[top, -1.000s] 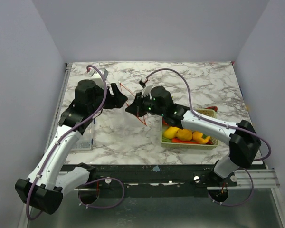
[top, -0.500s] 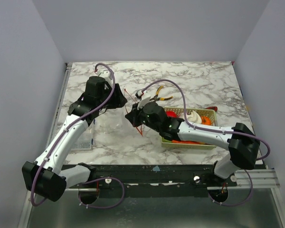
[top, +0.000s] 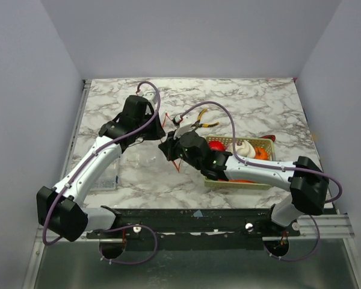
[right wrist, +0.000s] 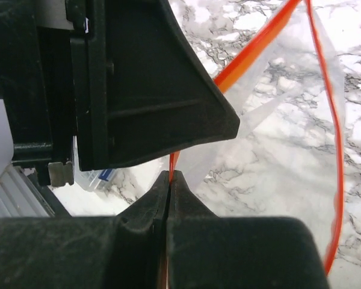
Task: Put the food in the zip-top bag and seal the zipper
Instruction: Open the zipper of the food storage bag.
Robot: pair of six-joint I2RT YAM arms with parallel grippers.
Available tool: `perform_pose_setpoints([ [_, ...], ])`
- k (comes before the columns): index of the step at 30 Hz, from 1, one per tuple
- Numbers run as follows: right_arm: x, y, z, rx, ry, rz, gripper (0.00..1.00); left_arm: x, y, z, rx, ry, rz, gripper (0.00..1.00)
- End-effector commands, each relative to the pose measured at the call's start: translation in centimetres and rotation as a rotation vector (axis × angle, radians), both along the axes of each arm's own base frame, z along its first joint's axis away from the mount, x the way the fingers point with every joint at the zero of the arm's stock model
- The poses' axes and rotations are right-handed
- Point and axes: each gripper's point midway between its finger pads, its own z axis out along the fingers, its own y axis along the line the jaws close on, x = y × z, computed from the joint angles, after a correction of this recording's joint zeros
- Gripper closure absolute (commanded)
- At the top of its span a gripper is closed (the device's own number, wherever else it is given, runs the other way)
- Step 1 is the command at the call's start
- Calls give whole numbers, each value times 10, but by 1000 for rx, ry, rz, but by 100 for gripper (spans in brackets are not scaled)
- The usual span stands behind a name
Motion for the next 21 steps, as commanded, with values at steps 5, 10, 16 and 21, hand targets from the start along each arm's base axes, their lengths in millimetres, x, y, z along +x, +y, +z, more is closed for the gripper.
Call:
perform_pose_setpoints([
  [5,-6,-18,22,26,78,-98,71,-2,3,17,36,-52,-40,100],
  [10,-10,-57,20,-33,143,-215,35,-2,4,17,54,-73,-55,100],
  [16,-10,-88,32,-52,144,-314,4,-5,-3,14,45,-52,-101,100],
  [21,-2,-89,29,-52,150,-350,7,-7,-8,12,42,-30,-131,100],
])
